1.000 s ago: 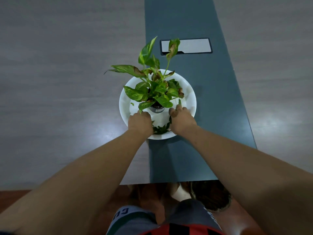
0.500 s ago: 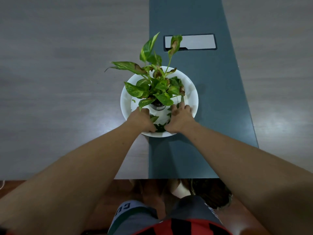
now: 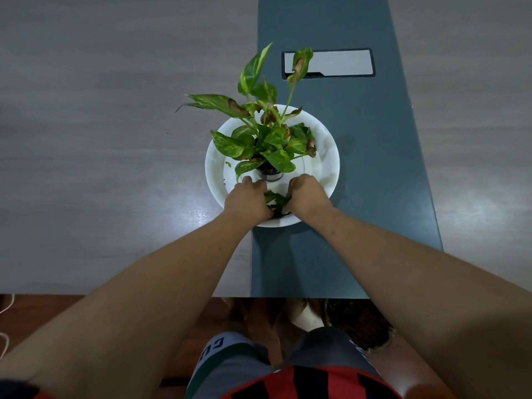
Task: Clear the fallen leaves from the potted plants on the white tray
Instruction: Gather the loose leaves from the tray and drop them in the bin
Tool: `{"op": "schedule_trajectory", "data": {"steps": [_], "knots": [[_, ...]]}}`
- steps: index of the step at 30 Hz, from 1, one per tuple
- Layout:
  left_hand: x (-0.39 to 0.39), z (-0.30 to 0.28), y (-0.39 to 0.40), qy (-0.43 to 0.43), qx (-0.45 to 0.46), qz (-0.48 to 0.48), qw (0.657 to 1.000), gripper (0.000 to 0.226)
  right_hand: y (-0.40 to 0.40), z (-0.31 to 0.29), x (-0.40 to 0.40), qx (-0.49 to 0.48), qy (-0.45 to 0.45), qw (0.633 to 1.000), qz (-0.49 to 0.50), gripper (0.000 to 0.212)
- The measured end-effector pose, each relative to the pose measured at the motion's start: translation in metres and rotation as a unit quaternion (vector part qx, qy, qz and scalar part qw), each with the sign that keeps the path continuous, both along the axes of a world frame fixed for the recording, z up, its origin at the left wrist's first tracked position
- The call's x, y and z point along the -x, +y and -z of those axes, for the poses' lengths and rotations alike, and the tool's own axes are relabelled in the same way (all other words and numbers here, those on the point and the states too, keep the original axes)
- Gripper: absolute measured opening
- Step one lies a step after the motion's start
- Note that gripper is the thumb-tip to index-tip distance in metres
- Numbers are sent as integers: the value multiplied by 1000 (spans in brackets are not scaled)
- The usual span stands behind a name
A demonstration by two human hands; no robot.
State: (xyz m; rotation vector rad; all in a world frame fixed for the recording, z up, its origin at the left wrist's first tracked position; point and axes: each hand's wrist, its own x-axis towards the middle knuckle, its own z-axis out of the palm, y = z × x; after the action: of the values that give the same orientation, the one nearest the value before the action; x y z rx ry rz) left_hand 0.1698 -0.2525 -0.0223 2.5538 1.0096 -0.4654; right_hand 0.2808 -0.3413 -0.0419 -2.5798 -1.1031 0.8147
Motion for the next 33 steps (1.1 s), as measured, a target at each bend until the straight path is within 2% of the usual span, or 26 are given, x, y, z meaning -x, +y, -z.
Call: {"op": "schedule_trajectory", "data": {"steps": [4, 7, 9, 11, 14, 18, 22, 27, 30, 33], "knots": [[1, 3, 0, -57, 20, 8, 998, 35, -2, -6, -13, -12, 48, 999, 12, 23], [2, 1, 6, -65, 34, 21, 997, 34, -5, -17, -19, -23, 74, 997, 24, 29], [4, 0, 11, -74, 39, 3, 996, 36, -6, -22, -20, -6, 43, 999, 2, 33], [5, 0, 17, -78, 46, -26, 996, 34, -6, -23, -16, 44, -24, 998, -36, 44], [5, -6, 20, -22, 46, -42, 998, 44, -4, -18, -5, 97, -88, 989, -67, 64], [4, -10, 22, 50, 14, 17, 998, 61, 0, -14, 2, 109, -80, 988, -74, 76], [4, -7, 19, 55, 12, 29, 998, 62, 0, -11, 7, 97, -74, 991, -62, 69], [3, 5, 7, -12, 22, 2, 1000, 57, 0, -7, 15, 36, -13, 999, -34, 46], [2, 10, 4, -43, 14, 5, 999, 46, 0, -5, 12, 4, 15, 999, -35, 32], [3, 11, 6, -63, 17, -9, 998, 32, -3, -5, 4, -12, 29, 999, -22, 31]]}}
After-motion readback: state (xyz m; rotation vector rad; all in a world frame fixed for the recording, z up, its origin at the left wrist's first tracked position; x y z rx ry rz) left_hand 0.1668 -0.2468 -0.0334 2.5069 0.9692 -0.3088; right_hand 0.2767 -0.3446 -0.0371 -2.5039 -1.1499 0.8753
